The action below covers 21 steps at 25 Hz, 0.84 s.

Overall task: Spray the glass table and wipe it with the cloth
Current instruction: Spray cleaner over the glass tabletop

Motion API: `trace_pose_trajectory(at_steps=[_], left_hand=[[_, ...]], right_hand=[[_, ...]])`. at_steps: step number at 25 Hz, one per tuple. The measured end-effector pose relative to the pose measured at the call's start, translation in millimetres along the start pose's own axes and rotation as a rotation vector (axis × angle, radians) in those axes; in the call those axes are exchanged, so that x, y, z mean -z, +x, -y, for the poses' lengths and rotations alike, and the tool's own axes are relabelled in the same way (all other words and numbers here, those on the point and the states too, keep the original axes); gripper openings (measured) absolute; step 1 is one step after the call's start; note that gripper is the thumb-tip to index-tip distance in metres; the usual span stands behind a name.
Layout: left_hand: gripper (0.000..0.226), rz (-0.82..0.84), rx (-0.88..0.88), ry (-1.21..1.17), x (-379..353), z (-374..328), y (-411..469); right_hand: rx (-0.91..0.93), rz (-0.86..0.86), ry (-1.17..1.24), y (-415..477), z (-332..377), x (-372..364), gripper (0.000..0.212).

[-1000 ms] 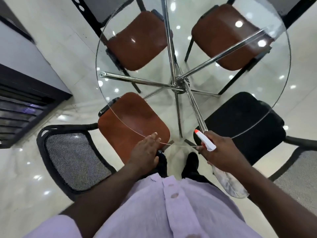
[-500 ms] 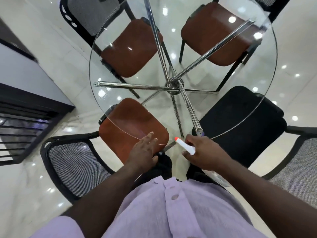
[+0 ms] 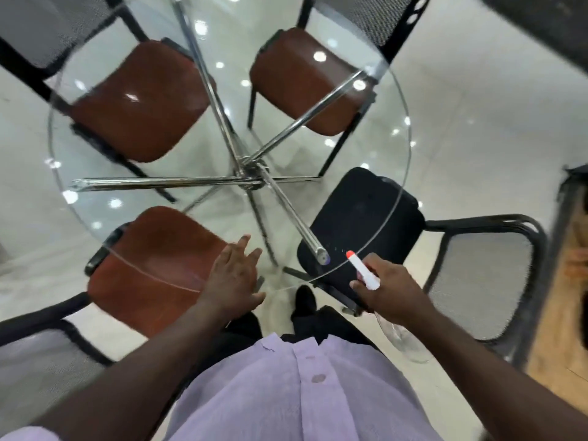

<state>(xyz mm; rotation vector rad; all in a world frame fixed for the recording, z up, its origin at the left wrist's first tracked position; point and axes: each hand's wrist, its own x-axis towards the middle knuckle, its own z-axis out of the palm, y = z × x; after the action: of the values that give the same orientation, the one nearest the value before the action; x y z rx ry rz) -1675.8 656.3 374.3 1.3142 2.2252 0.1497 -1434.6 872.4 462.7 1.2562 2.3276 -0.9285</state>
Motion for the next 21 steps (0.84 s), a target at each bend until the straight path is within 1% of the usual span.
trace_pose_trajectory(at_steps=[2, 4, 7, 9, 10, 12, 14, 16, 18, 21], left_hand=[[0.101, 0.101, -0.031, 0.028, 2, -4, 24], [0.101, 0.128, -0.076, 0.070, 6, -13, 45], [0.100, 0.155, -0.077, 0.107, 19, -24, 67], [0.098, 0.149, -0.030, 0.105, 28, -27, 79], [0.096, 0.145, 0.002, 0.097, 31, -27, 82], [0.092, 0.121, 0.098, 0.068, 37, -27, 81], [0.089, 0.024, 0.277, -0.046, 40, -20, 75], [0.085, -0.082, 0.481, -0.152, 43, -10, 72], [0.084, -0.103, 0.590, -0.168, 43, -3, 70], [0.083, -0.060, 0.606, -0.133, 38, -7, 77]], right_hand=[[-0.114, -0.128, 0.053, -4, -9, 13, 0.022], [-0.191, -0.217, 0.097, -1, -14, 27, 0.021], [-0.224, -0.261, 0.149, 17, -8, 50, 0.020], [-0.155, -0.257, 0.211, 43, 5, 66, 0.018], [-0.088, -0.242, 0.231, 59, 14, 74, 0.017], [0.080, -0.152, 0.216, 94, 37, 84, 0.021], [0.245, -0.002, 0.138, 122, 62, 83, 0.025], [0.355, 0.083, 0.020, 143, 84, 78, 0.028], [0.389, 0.083, 0.016, 159, 94, 75, 0.026], [0.390, 0.132, 0.113, 170, 77, 81, 0.027]])
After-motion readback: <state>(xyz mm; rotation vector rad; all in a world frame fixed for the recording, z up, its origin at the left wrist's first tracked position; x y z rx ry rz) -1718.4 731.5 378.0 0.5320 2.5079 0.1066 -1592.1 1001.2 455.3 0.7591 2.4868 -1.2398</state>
